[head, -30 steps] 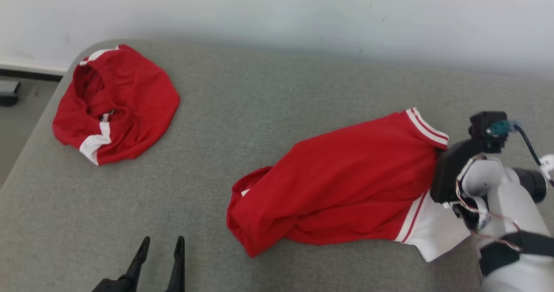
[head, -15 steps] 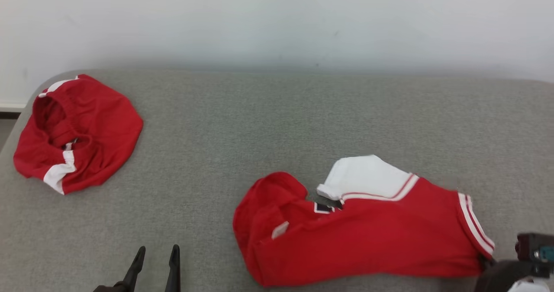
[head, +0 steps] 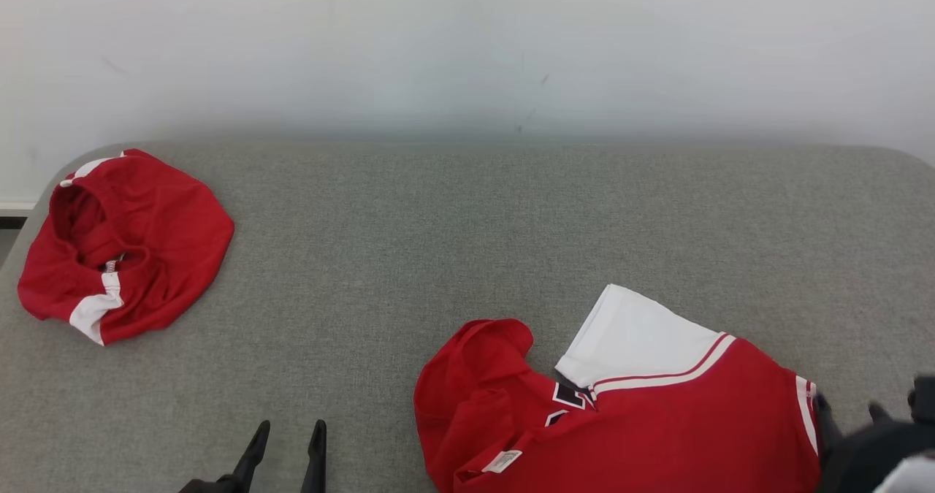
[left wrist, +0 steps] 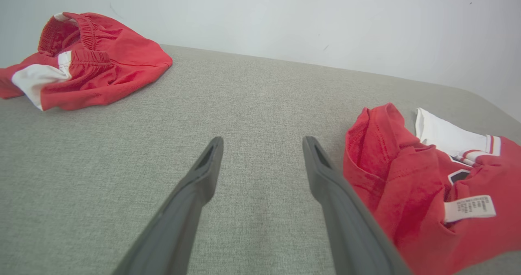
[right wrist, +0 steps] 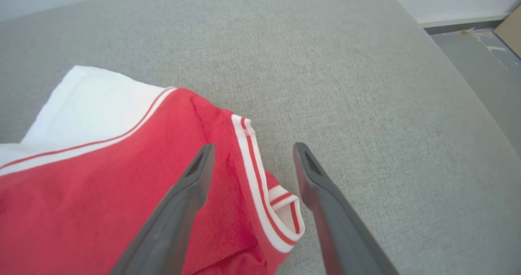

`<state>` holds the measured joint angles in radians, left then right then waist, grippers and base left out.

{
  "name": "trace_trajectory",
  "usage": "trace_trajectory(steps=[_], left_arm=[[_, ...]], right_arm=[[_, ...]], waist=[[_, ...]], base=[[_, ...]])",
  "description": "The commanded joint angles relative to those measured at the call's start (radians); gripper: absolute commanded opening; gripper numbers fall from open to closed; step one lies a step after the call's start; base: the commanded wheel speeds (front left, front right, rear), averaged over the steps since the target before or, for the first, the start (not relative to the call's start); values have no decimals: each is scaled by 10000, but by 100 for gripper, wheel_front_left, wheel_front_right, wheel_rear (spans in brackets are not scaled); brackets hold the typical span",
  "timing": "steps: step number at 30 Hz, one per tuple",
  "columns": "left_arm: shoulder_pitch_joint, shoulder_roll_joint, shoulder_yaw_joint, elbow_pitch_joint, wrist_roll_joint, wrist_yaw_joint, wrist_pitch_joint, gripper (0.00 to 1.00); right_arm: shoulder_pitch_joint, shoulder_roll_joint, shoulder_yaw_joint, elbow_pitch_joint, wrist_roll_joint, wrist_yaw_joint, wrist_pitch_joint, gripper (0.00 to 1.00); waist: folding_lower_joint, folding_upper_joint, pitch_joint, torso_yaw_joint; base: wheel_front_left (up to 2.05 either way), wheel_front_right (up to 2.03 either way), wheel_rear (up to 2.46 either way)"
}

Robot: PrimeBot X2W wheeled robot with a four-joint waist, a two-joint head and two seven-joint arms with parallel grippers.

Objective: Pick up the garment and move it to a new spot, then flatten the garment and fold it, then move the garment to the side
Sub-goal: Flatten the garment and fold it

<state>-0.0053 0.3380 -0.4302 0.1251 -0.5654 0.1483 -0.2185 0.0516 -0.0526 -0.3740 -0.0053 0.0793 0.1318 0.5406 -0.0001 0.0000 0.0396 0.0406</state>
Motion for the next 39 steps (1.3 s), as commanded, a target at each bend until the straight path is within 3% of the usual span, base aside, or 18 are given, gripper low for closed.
trace_trajectory(steps=[1, 6, 10, 14, 18, 27, 28, 29, 30, 35, 39], left_arm=[[-47, -52, -43, 62, -123, -47, 2, 100], [-109, -153, -109, 112, -170, -60, -20, 100], [-283, -197, -132, 65, -104, -44, -69, 100], [-511, -232, -167, -1, -8, -63, -96, 100], [-605, -221, -141, 5, -21, -69, -137, 100], [-499, -242, -138, 71, -80, -66, -215, 100], [-484, -237, -140, 79, -91, -59, -202, 100], [-482, -236, -137, 76, -103, -52, -206, 100], [-479, -233, -147, 62, -108, -49, -206, 100], [-510, -171, -196, 16, -68, -68, -152, 100], [-605, -140, -257, -40, -36, -60, -102, 100]], right_arm=[[-310, 26, 122, -273, 177, -22, -40, 100], [-1372, 26, 1062, -377, 92, -22, 443, 100], [-2668, -170, 1395, 1096, 35, -22, 859, 100], [-4148, -618, 1574, 3304, -217, -22, 647, 100], [-4912, -938, 1856, 4711, -281, -22, 553, 100], [-5433, -1540, 2479, 6504, -173, -22, 666, 100], [-5430, -1587, 2491, 6660, -159, -22, 686, 79], [-5452, -1643, 2478, 6802, -130, -22, 656, 33], [-5462, -1713, 2507, 6910, -152, -24, 601, 1], [-5467, -1901, 2332, 7145, -182, -25, 164, 0], [-5420, -2072, 1516, 6961, -532, -25, -660, 0]], waist=[[1, 0, -33, 30], [1, 0, -2, 52], [1, 0, 271, 330], [1, 0, 808, 901], [1, 0, 1161, 1272], [1, 0, 1256, 1498], [1, 0, 1242, 1467], [1, 0, 1227, 1420], [1, 0, 1211, 1372], [1, 0, 1175, 1128], [1, 0, 1116, 915]], base=[[0, 0, 0], [0, 0, 0], [0, 0, 0], [0, 0, 0], [0, 0, 0], [0, 0, 0], [0, 0, 0], [0, 0, 0], [0, 0, 0], [0, 0, 0], [0, 0, 0]])
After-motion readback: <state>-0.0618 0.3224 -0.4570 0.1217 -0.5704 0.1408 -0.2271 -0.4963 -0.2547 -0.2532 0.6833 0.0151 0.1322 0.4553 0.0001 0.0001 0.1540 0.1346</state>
